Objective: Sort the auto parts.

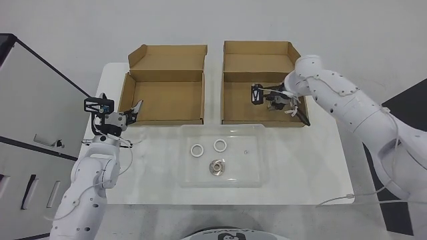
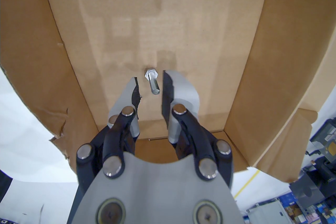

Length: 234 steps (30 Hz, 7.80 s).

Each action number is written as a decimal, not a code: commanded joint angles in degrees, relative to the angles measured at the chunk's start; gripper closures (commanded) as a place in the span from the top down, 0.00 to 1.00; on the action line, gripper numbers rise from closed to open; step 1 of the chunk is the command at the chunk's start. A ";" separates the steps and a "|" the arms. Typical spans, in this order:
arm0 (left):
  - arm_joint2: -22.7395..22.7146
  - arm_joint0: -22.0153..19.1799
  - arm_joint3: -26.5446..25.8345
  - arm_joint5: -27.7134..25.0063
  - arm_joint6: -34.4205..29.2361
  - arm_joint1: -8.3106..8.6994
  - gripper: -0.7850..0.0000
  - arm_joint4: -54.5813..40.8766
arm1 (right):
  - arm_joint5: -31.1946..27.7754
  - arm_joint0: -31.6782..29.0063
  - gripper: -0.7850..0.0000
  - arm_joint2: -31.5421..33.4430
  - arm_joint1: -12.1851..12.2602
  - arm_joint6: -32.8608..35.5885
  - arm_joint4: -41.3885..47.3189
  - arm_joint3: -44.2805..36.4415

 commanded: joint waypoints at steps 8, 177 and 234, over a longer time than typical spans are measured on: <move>0.00 0.00 0.00 0.00 0.00 0.00 1.00 0.00 | 0.15 -0.45 1.00 3.71 2.03 -0.32 1.15 -3.71; 0.00 0.00 0.00 0.00 0.00 0.00 1.00 0.00 | 26.73 -6.51 0.47 -5.12 -0.40 37.13 28.17 -30.76; 0.00 0.00 0.00 0.00 0.00 0.00 1.00 0.00 | 29.44 -3.58 0.00 -5.12 1.00 39.83 36.01 -35.40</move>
